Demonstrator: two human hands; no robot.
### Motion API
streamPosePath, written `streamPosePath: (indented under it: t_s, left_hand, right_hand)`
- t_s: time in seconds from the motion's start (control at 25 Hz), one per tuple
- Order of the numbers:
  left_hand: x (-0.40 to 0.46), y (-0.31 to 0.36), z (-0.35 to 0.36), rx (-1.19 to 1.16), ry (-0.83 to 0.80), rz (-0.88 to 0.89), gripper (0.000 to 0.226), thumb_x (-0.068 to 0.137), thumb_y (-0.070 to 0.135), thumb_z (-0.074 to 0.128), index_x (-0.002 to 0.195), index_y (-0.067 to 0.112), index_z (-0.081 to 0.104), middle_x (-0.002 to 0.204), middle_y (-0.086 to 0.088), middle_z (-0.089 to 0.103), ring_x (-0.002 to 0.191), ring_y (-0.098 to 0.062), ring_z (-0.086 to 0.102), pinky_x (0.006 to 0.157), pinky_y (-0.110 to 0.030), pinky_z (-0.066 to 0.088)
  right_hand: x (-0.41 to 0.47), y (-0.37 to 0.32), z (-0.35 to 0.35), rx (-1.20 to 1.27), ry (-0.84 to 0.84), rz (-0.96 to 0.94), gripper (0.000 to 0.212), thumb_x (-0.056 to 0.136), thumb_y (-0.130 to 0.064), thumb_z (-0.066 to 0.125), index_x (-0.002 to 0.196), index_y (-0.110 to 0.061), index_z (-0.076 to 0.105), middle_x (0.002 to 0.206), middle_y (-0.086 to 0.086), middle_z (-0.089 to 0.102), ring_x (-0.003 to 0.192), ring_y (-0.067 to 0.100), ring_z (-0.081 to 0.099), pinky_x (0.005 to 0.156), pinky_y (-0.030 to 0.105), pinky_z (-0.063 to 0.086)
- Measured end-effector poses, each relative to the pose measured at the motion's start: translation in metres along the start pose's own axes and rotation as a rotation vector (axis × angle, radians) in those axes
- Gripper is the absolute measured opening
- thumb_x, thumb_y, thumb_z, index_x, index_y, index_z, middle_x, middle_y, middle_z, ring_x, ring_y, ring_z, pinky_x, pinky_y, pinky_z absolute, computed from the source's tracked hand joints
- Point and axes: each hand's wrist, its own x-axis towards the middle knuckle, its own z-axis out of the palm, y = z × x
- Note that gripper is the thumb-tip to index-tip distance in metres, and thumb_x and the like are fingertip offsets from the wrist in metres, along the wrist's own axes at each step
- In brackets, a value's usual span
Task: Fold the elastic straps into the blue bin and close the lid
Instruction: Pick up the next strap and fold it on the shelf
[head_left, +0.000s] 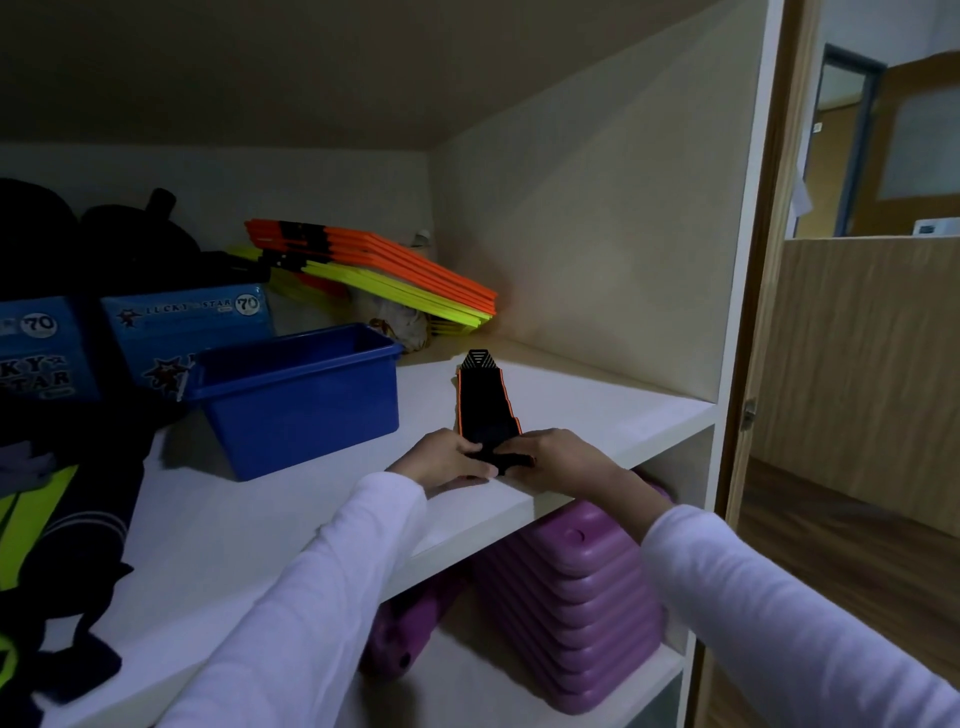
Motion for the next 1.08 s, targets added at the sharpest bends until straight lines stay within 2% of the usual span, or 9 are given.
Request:
streamPosePath:
  t_s: [0.08, 0.2, 0.32, 0.4, 0.52, 0.6, 0.72, 0.84, 1.08]
  left_hand:
    - [-0.001, 0.002, -0.002, 0.049, -0.032, -0.005, 0.058, 0.080, 0.002, 0.071, 0.134, 0.001, 0.051, 0.128, -0.012, 0.059, 0.101, -0.015, 0.060, 0.066, -0.002, 0.052]
    - [-0.004, 0.007, -0.002, 0.331, 0.022, 0.106, 0.050, 0.083, 0.009, 0.067, 0.132, 0.007, 0.056, 0.116, -0.008, 0.060, 0.089, -0.010, 0.054, 0.054, -0.002, 0.042]
    - [-0.005, 0.008, 0.002, 0.395, 0.149, 0.235, 0.031, 0.087, 0.011, 0.062, 0.116, 0.001, 0.065, 0.097, -0.003, 0.049, 0.090, -0.016, 0.049, 0.078, -0.022, 0.046]
    - [-0.004, 0.007, 0.003, 0.212, 0.187, 0.237, 0.027, 0.088, 0.008, 0.061, 0.112, -0.004, 0.062, 0.097, -0.005, 0.048, 0.093, -0.020, 0.054, 0.087, -0.029, 0.054]
    - [-0.002, 0.005, 0.003, -0.094, 0.138, 0.142, 0.020, 0.090, 0.006, 0.058, 0.107, -0.004, 0.062, 0.095, -0.011, 0.059, 0.088, -0.018, 0.061, 0.071, -0.014, 0.055]
    - [0.003, -0.001, 0.001, -0.166, 0.135, 0.086, 0.017, 0.091, 0.008, 0.058, 0.102, -0.004, 0.064, 0.093, -0.016, 0.060, 0.087, -0.023, 0.059, 0.075, -0.018, 0.052]
    - [0.007, -0.004, 0.000, -0.118, 0.197, 0.051, 0.022, 0.090, 0.019, 0.061, 0.075, 0.003, 0.060, 0.069, -0.012, 0.051, 0.069, -0.023, 0.049, 0.070, -0.028, 0.040]
    - [0.010, -0.002, 0.003, -0.098, 0.265, 0.033, 0.036, 0.091, 0.025, 0.058, 0.059, 0.010, 0.049, 0.056, -0.005, 0.042, 0.053, -0.016, 0.040, 0.056, -0.024, 0.033]
    - [0.023, 0.001, 0.009, -0.071, 0.356, 0.008, 0.042, 0.091, 0.026, 0.059, 0.054, 0.012, 0.043, 0.056, -0.004, 0.045, 0.050, -0.014, 0.042, 0.046, -0.020, 0.033]
  right_hand:
    - [0.000, -0.006, -0.004, -0.086, 0.001, -0.053, 0.038, 0.090, -0.023, 0.055, 0.126, -0.010, 0.060, 0.115, 0.012, 0.069, 0.101, 0.028, 0.067, 0.083, 0.031, 0.050]
    - [0.002, -0.006, 0.000, -0.084, -0.039, -0.041, 0.033, 0.082, -0.017, 0.050, 0.102, -0.001, 0.071, 0.074, 0.016, 0.072, 0.062, 0.032, 0.070, 0.050, 0.031, 0.052]
    - [0.006, -0.004, -0.002, -0.022, 0.099, -0.034, 0.036, 0.093, -0.016, 0.047, 0.124, -0.004, 0.060, 0.109, 0.018, 0.068, 0.095, 0.034, 0.065, 0.078, 0.037, 0.049]
    - [0.006, 0.000, -0.004, 0.123, 0.095, 0.061, 0.034, 0.095, -0.018, 0.047, 0.126, -0.008, 0.057, 0.114, 0.015, 0.066, 0.098, 0.031, 0.062, 0.078, 0.032, 0.044]
    - [0.001, 0.004, -0.005, 0.413, 0.132, 0.164, 0.029, 0.094, -0.024, 0.053, 0.119, -0.010, 0.057, 0.098, 0.004, 0.064, 0.080, 0.016, 0.055, 0.065, 0.017, 0.039]
    - [0.000, 0.007, -0.003, 0.596, 0.130, 0.230, 0.027, 0.091, -0.020, 0.059, 0.116, -0.010, 0.059, 0.094, -0.002, 0.061, 0.084, 0.012, 0.056, 0.066, 0.012, 0.040]
    - [0.005, 0.009, -0.003, 0.778, 0.130, 0.325, 0.007, 0.091, -0.014, 0.058, 0.095, -0.012, 0.063, 0.083, 0.002, 0.060, 0.082, 0.017, 0.055, 0.066, 0.018, 0.040]
    - [0.010, 0.007, -0.007, 0.865, 0.116, 0.399, 0.016, 0.093, -0.014, 0.055, 0.078, -0.014, 0.060, 0.074, 0.003, 0.055, 0.069, 0.015, 0.052, 0.055, 0.017, 0.041]
    - [0.021, 0.011, -0.006, 0.814, 0.089, 0.545, 0.034, 0.091, -0.019, 0.057, 0.059, -0.011, 0.051, 0.065, 0.007, 0.052, 0.062, 0.019, 0.049, 0.053, 0.023, 0.036]
